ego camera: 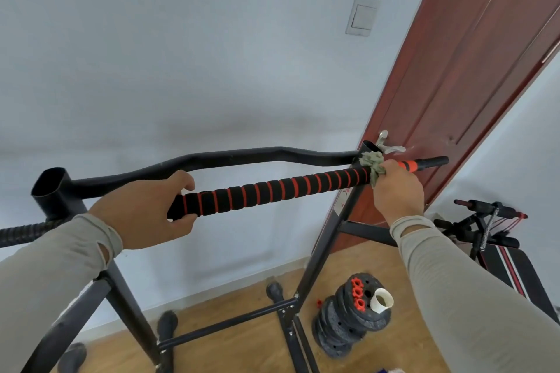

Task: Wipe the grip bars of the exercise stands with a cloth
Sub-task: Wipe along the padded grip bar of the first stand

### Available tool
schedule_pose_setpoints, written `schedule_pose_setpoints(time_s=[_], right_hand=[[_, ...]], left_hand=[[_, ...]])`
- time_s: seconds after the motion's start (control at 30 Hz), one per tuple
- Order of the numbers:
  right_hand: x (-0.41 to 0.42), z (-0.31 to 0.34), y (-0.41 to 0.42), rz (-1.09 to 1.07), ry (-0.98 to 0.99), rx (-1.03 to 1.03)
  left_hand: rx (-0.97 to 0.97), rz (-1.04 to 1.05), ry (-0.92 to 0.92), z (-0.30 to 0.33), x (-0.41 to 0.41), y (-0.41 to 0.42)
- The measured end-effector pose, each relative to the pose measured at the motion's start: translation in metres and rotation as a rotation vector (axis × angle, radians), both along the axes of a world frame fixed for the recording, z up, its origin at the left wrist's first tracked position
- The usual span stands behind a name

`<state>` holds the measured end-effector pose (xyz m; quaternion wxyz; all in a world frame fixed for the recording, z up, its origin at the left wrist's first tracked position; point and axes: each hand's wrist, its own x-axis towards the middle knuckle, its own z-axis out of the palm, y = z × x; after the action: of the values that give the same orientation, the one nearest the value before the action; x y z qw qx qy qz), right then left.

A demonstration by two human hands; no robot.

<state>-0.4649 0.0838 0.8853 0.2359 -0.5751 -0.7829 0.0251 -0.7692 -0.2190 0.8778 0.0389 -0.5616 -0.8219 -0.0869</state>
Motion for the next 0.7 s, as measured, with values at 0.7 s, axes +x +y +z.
schedule_pose_setpoints(time_s=[0.7], right_hand=[[-0.165,-0.036,-0.243,0.760,0.318,0.227]], left_hand=[[0.315,0.132,-0.037,-0.014,0.024,-0.006]])
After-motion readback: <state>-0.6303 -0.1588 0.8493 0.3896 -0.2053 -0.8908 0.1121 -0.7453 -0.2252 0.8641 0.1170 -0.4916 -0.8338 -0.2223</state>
